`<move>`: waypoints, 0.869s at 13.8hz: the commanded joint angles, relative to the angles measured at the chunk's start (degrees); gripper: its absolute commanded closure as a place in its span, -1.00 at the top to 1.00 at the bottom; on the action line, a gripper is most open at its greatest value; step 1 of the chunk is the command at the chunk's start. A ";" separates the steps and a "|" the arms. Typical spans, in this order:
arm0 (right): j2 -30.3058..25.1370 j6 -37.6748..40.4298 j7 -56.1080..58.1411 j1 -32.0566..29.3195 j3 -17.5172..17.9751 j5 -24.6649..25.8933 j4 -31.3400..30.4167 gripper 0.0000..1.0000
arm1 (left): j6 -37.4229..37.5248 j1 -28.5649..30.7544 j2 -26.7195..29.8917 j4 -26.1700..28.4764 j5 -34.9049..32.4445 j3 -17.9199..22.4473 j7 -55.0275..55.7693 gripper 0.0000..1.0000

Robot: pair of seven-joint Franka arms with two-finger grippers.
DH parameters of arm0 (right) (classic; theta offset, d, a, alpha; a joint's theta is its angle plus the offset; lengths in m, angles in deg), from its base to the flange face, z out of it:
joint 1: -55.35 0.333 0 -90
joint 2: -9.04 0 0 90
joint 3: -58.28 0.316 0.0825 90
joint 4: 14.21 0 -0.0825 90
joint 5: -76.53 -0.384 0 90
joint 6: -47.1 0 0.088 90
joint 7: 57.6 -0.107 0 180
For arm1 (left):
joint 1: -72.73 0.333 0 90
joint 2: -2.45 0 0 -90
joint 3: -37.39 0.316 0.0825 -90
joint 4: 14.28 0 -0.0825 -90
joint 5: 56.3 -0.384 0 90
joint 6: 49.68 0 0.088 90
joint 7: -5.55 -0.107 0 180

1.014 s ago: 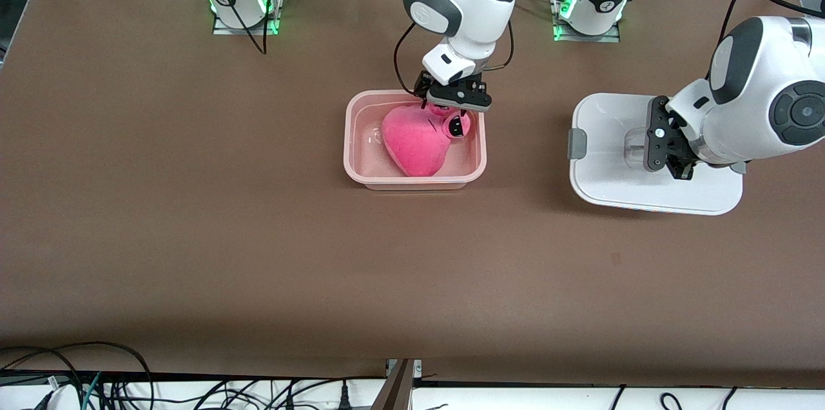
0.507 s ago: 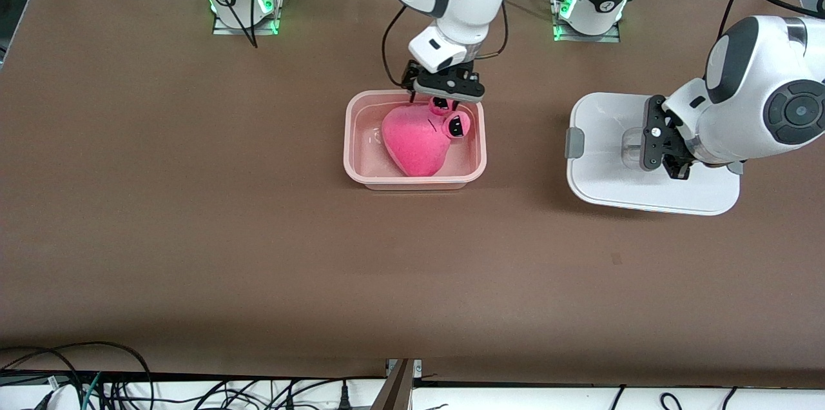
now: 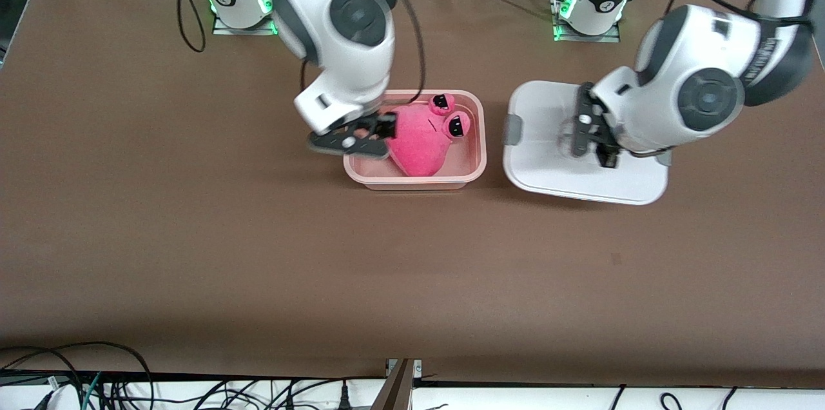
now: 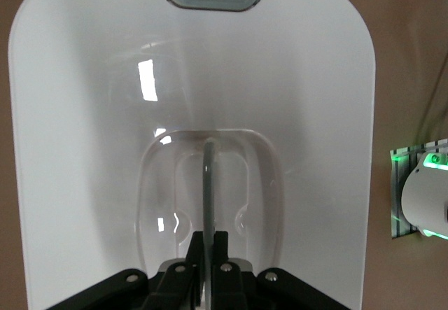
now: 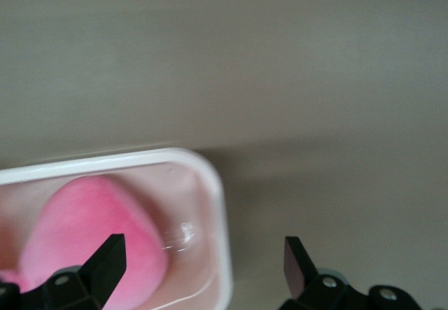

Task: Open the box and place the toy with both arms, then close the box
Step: 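Carry the lid over the box with the left gripper while the right gripper withdraws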

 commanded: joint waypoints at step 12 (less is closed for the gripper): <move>-13.75 4.25 33.74 -32.68 0.40 -5.05 -13.12 1.00 | -15.30 -29.88 -11.59 -8.06 -5.55 0.65 32.75 -1.00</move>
